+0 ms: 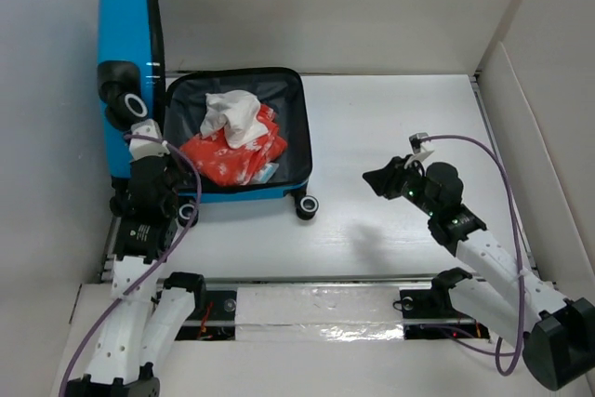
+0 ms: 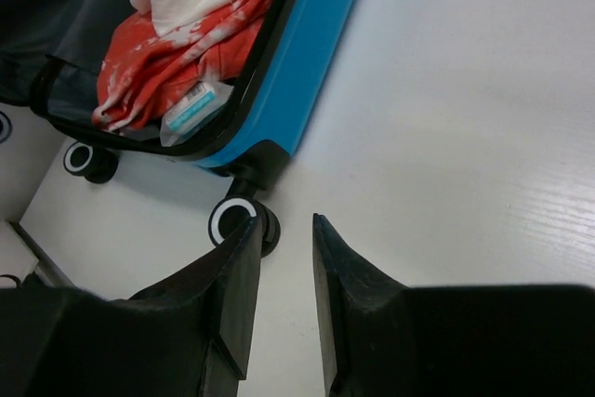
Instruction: Pack the luggage
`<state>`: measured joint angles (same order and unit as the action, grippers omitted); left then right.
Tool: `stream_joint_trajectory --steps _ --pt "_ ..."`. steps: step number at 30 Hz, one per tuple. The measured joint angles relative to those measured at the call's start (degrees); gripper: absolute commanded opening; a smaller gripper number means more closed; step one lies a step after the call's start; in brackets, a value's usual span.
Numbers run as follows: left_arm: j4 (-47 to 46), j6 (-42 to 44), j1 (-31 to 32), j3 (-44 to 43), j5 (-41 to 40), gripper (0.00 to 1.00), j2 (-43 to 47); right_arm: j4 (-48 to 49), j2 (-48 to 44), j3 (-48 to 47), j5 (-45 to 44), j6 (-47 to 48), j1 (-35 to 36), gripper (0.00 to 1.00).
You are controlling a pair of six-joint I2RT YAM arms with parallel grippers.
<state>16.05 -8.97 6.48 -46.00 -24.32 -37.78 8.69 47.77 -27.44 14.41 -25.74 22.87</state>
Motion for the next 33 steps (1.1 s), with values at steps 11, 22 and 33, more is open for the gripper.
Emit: stream_joint_trajectory --steps 11,22,33 --pt "-4.85 -0.61 2.54 2.38 31.87 0.0 -4.79 6.47 22.12 -11.45 -4.76 -4.98 3.78 0.74" --pt "-5.42 0.09 20.15 1.22 41.0 0.15 -19.32 14.38 31.52 -15.65 -6.49 -9.53 7.98 0.72" --pt "-0.76 3.21 27.93 -12.37 60.54 0.5 -28.89 11.28 14.67 -11.74 -15.56 -7.41 4.17 0.2"
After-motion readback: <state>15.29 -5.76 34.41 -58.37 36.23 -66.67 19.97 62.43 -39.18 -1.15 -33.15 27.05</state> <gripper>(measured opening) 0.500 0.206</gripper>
